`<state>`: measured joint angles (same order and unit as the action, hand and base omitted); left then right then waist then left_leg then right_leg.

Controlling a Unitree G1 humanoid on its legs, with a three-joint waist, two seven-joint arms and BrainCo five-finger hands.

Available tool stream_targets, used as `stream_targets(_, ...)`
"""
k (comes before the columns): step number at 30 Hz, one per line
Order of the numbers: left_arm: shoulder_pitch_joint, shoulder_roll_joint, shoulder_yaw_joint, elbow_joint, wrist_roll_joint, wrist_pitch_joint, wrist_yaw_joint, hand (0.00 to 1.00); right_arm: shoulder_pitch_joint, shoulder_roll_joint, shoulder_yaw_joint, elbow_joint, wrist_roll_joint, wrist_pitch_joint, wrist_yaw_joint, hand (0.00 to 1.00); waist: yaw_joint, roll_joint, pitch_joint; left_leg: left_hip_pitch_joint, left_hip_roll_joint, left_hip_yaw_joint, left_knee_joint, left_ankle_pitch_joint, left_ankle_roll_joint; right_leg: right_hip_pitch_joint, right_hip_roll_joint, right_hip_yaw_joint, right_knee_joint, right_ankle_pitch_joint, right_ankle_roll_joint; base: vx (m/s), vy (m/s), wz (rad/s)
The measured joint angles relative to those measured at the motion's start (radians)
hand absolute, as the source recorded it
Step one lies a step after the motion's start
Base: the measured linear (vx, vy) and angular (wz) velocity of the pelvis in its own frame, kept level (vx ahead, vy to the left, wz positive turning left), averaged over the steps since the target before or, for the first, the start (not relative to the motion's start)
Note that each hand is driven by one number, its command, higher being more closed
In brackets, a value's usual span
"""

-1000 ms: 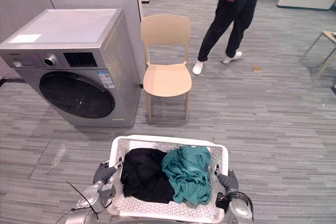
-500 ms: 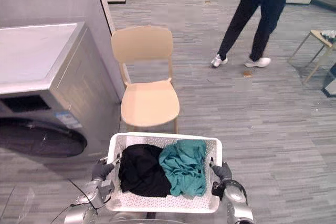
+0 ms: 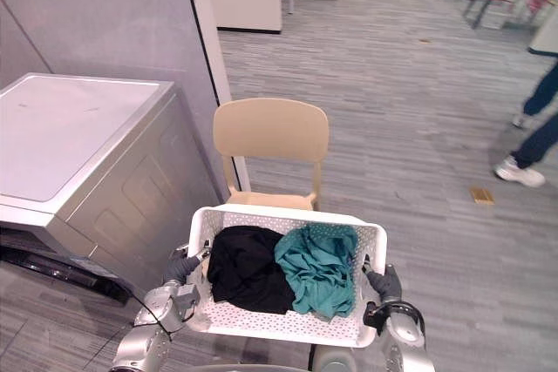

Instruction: Pick up the laundry basket with both hands and put the clothes into the washing machine.

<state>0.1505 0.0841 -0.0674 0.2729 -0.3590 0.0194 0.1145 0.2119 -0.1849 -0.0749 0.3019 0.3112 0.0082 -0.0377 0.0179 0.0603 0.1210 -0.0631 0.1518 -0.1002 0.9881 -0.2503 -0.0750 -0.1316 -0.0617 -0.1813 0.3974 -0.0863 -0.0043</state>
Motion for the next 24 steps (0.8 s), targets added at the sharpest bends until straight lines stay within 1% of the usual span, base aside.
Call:
stream_targets(1,0.002,-0.004,0.0,-0.001,0.0,0.0,0.0,1.0,0.005,-0.002,0.0,-0.003,0.0,0.0,-0.003,1.0,0.0,-0.008,0.005,-0.02,0.016,0.021,0.026,-0.001,-0.001,0.038,0.0,-0.013,-0.024,0.0,0.0,0.42,-0.271,0.56)
stream_targets(2,0.004,-0.003,-0.003,-0.005,0.0,0.0,-0.001,1.0,0.016,-0.002,-0.005,-0.015,0.0,-0.001,-0.003,1.0,0.004,-0.021,0.011,-0.039,0.047,0.069,0.02,-0.003,-0.004,0.094,-0.005,-0.023,-0.067,0.0,-0.001,0.37,-0.239,0.43)
stream_targets(3,0.005,-0.001,-0.002,-0.006,0.0,0.0,-0.001,1.0,0.025,-0.002,-0.008,-0.021,0.003,-0.004,-0.004,1.0,0.006,-0.037,0.02,-0.048,0.104,0.147,-0.05,-0.006,0.0,0.157,-0.014,-0.037,-0.115,0.0,-0.001,0.34,-0.215,0.32)
stream_targets(4,0.006,-0.002,-0.003,-0.006,0.0,0.0,-0.001,1.0,0.034,-0.002,-0.009,-0.025,0.003,-0.004,-0.004,1.0,0.011,-0.043,0.02,-0.046,0.135,0.18,-0.11,-0.005,0.003,0.18,-0.017,-0.043,-0.131,0.0,-0.001,0.29,-0.162,0.19)
stream_targets(5,0.007,-0.007,-0.007,-0.006,0.0,0.0,-0.003,1.0,0.042,-0.002,-0.019,-0.038,0.003,-0.004,-0.004,1.0,0.024,-0.048,0.018,-0.034,0.179,0.223,-0.261,-0.002,0.005,0.206,-0.024,-0.05,-0.157,0.0,0.0,0.26,-0.08,0.09)
stream_targets(6,0.007,-0.013,-0.009,-0.007,0.001,-0.001,-0.007,1.0,0.055,-0.002,-0.029,-0.047,0.003,-0.004,-0.003,1.0,0.024,-0.042,0.013,-0.021,0.197,0.239,-0.405,0.007,-0.009,0.217,-0.032,-0.056,-0.171,-0.002,0.004,0.26,-0.011,0.14)
stream_targets(7,0.003,-0.022,-0.016,-0.005,0.011,-0.004,-0.006,1.0,0.06,-0.004,-0.037,-0.049,0.003,-0.01,-0.004,1.0,0.018,-0.037,0.009,-0.009,0.19,0.241,-0.581,0.043,-0.02,0.217,-0.049,-0.06,-0.184,-0.02,0.03,0.17,0.059,0.16)
stream_targets(8,0.003,-0.023,-0.021,0.0,0.013,-0.005,-0.007,1.0,0.059,-0.009,-0.041,-0.048,0.003,-0.011,-0.002,1.0,0.012,-0.028,0.004,-0.01,0.187,0.234,-0.638,0.073,-0.016,0.214,-0.053,-0.063,-0.182,-0.025,0.042,0.14,0.154,0.2)
stream_targets(9,0.005,-0.027,-0.034,0.021,0.013,-0.005,-0.006,1.0,0.068,-0.02,-0.043,-0.037,0.003,-0.009,0.0,1.0,0.0,-0.012,-0.006,-0.007,0.178,0.224,-0.69,0.129,-0.04,0.213,-0.063,-0.063,-0.172,-0.044,0.07,0.15,0.251,0.12)
stream_targets(10,0.007,-0.029,-0.047,0.054,0.013,-0.005,-0.006,1.0,0.084,-0.024,-0.049,-0.019,0.003,-0.006,0.0,1.0,-0.007,0.013,-0.023,0.019,0.16,0.224,-0.742,0.216,-0.051,0.213,-0.065,-0.057,-0.157,-0.059,0.099,0.19,0.309,0.04)
stream_targets(11,0.008,-0.029,-0.052,0.068,0.016,-0.004,-0.006,1.0,0.087,-0.018,-0.05,0.001,0.003,-0.006,0.0,1.0,-0.007,0.014,-0.028,0.03,0.151,0.229,-0.776,0.23,-0.105,0.212,-0.069,-0.046,-0.147,-0.067,0.114,0.22,0.345,-0.04)
stream_targets(12,0.009,0.012,-0.059,0.093,0.017,-0.001,-0.007,1.0,0.094,0.013,-0.046,0.039,0.002,0.0,0.001,1.0,-0.008,-0.034,-0.048,0.056,0.094,0.26,-0.819,0.246,-0.089,0.205,-0.116,-0.022,-0.145,-0.07,0.135,0.24,0.347,-0.24)
stream_targets(13,0.01,0.039,-0.06,0.088,0.015,-0.007,-0.013,1.0,0.091,0.032,-0.04,0.04,0.002,0.004,0.01,1.0,-0.001,-0.062,-0.053,0.067,0.054,0.29,-0.862,0.257,-0.074,0.18,-0.15,0.002,-0.168,-0.057,0.16,0.24,0.293,-0.22)
stream_targets(15,0.008,0.062,-0.059,0.085,0.015,-0.01,-0.017,1.0,0.082,0.055,-0.041,0.056,0.002,0.003,0.014,1.0,0.001,-0.099,-0.066,0.059,0.019,0.312,-0.893,0.272,-0.055,0.177,-0.177,0.024,-0.216,-0.023,0.176,0.17,0.17,-0.21)
stream_targets(16,0.013,0.079,-0.058,0.085,0.015,-0.009,-0.02,1.0,0.076,0.068,-0.041,0.086,0.002,0.007,0.017,1.0,0.002,-0.108,-0.064,0.065,-0.004,0.338,-0.906,0.271,-0.049,0.178,-0.193,0.05,-0.254,0.002,0.182,0.13,0.177,-0.37)
stream_targets(17,0.019,0.092,-0.057,0.083,0.015,-0.01,-0.021,1.0,0.068,0.078,-0.041,0.102,0.002,0.01,0.021,1.0,0.002,-0.114,-0.066,0.07,-0.019,0.359,-0.913,0.268,-0.045,0.178,-0.204,0.079,-0.282,0.022,0.186,0.1,0.168,-0.47)
stream_targets(19,0.015,0.098,-0.057,0.081,0.015,-0.016,-0.021,1.0,0.058,0.081,-0.041,0.107,0.002,0.012,0.023,1.0,0.0,-0.113,-0.065,0.078,-0.029,0.383,-0.922,0.266,-0.041,0.177,-0.211,0.104,-0.31,0.04,0.19,0.05,0.092,-0.37)
stream_targets(20,0.012,0.099,-0.057,0.081,0.015,-0.018,-0.023,1.0,0.057,0.081,-0.041,0.106,0.002,0.008,0.024,1.0,-0.001,-0.104,-0.062,0.08,-0.03,0.39,-0.924,0.265,-0.041,0.176,-0.212,0.106,-0.317,0.041,0.191,0.0,0.025,-0.28)
stream_targets(22,0.003,0.096,-0.058,0.085,0.015,-0.018,-0.026,1.0,0.051,0.069,-0.047,0.107,0.002,0.003,0.028,1.0,-0.003,-0.077,-0.057,0.098,-0.019,0.402,-0.96,0.277,-0.041,0.16,-0.195,0.123,-0.318,0.041,0.192,-0.05,-0.033,-0.23)
stream_targets(24,-0.015,0.086,-0.062,0.124,0.015,-0.027,-0.03,1.0,0.037,0.053,-0.049,0.12,0.003,0.003,0.037,1.0,-0.004,-0.069,-0.06,0.104,-0.009,0.405,-1.002,0.302,-0.047,0.142,-0.178,0.126,-0.317,0.041,0.192,-0.05,-0.061,-0.12)
